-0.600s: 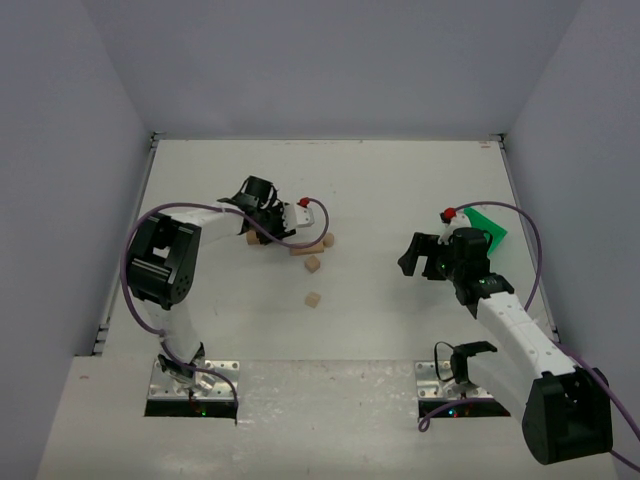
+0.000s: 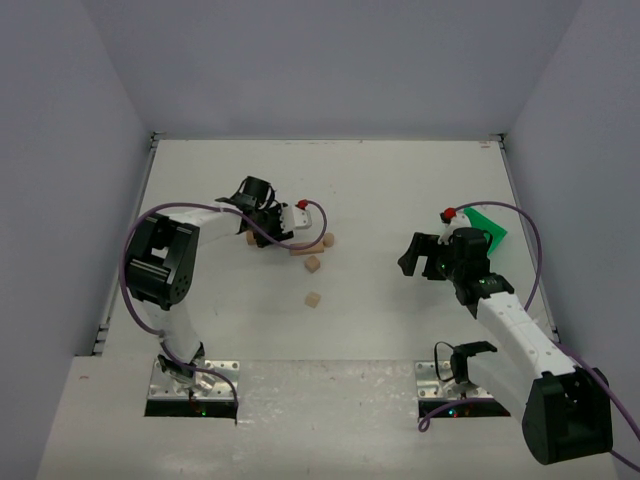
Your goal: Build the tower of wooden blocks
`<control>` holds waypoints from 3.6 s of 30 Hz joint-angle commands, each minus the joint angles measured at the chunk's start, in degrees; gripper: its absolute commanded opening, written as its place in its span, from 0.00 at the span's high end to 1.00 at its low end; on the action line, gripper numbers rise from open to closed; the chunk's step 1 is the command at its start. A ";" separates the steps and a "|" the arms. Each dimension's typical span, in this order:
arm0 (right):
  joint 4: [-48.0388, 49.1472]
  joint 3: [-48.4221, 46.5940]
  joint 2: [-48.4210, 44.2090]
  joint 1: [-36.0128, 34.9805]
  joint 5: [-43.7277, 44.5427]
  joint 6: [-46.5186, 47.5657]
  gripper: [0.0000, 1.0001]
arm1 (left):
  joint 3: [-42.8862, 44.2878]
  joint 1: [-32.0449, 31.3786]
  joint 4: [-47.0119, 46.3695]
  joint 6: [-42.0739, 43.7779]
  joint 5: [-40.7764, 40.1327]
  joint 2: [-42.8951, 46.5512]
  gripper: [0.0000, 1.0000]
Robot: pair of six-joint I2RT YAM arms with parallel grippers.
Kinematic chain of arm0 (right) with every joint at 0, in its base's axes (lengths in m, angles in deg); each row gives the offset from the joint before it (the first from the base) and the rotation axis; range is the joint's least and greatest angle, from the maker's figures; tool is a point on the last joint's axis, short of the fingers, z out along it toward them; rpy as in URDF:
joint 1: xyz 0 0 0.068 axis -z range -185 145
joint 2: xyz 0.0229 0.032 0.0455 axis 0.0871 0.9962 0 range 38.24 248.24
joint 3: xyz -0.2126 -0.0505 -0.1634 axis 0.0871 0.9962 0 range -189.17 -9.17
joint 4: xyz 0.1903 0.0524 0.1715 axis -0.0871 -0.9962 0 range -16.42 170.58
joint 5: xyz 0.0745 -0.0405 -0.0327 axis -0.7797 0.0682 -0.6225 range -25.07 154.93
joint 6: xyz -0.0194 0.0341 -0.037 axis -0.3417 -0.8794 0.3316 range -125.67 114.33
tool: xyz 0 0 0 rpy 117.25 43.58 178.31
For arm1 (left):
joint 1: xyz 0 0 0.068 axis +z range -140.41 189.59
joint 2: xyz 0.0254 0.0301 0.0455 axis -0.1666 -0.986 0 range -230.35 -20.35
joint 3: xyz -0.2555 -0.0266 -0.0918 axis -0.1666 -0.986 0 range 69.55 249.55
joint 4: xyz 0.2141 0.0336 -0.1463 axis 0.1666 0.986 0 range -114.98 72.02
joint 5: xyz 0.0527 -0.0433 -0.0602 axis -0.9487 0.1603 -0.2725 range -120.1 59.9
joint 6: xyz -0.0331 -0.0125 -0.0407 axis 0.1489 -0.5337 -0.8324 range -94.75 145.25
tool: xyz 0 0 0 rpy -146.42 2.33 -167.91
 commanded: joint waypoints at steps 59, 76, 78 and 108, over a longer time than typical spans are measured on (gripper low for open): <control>1.28 -1.65 -1.17 -0.05 1.59 0.30 0.01 | 4.65 -3.00 -9.75 -7.66 -7.33 -3.45 0.00; 1.36 -1.60 -1.31 -0.05 1.29 0.30 0.01 | 5.72 -3.00 -10.91 -9.85 -7.43 -3.04 0.00; 1.23 -1.56 -1.35 -0.05 1.29 0.30 0.01 | 6.14 -3.00 -11.07 -10.52 -7.63 -2.95 0.00; 0.92 -0.42 -4.60 -0.09 -0.03 0.65 0.01 | 6.14 -8.45 2.29 -6.59 4.42 2.32 0.00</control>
